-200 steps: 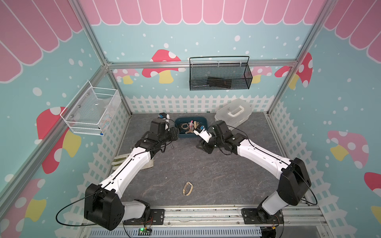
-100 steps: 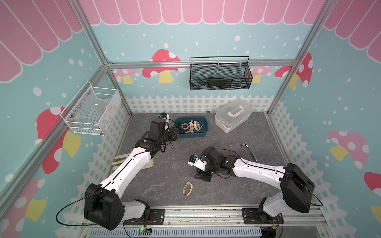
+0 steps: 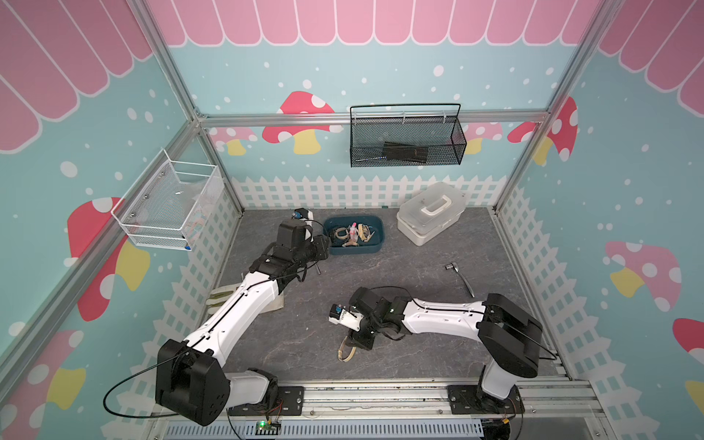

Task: Put the watch into the storage box
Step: Pick up the watch at the center of the board.

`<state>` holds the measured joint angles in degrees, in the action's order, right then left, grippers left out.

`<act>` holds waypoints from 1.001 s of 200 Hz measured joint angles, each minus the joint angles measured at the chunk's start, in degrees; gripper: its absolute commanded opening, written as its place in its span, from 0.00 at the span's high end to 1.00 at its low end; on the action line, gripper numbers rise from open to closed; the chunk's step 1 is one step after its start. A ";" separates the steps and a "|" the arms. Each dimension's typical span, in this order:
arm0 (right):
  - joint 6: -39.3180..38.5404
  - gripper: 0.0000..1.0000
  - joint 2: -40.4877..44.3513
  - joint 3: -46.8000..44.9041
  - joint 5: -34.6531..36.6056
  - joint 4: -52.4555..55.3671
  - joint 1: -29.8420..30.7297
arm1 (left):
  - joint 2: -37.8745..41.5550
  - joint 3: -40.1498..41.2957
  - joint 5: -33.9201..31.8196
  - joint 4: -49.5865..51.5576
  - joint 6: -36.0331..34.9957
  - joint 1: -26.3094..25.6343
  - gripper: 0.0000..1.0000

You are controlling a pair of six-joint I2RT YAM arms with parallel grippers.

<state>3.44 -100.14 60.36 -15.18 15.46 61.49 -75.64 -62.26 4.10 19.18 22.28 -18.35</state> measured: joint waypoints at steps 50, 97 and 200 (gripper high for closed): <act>0.70 0.66 -3.10 2.05 2.69 2.54 0.02 | 0.00 0.31 0.00 -0.17 0.00 0.00 0.57; 1.07 0.83 -3.72 2.95 3.76 5.11 0.04 | 0.00 0.37 0.00 -0.20 0.00 0.00 0.57; -0.02 0.99 -0.90 3.48 7.54 5.42 -0.57 | 0.00 0.37 0.00 -0.17 0.00 0.00 0.57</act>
<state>3.42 -101.03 63.83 -7.64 20.88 60.93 -75.64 -61.89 4.10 19.00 22.28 -18.35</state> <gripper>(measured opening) 0.094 0.433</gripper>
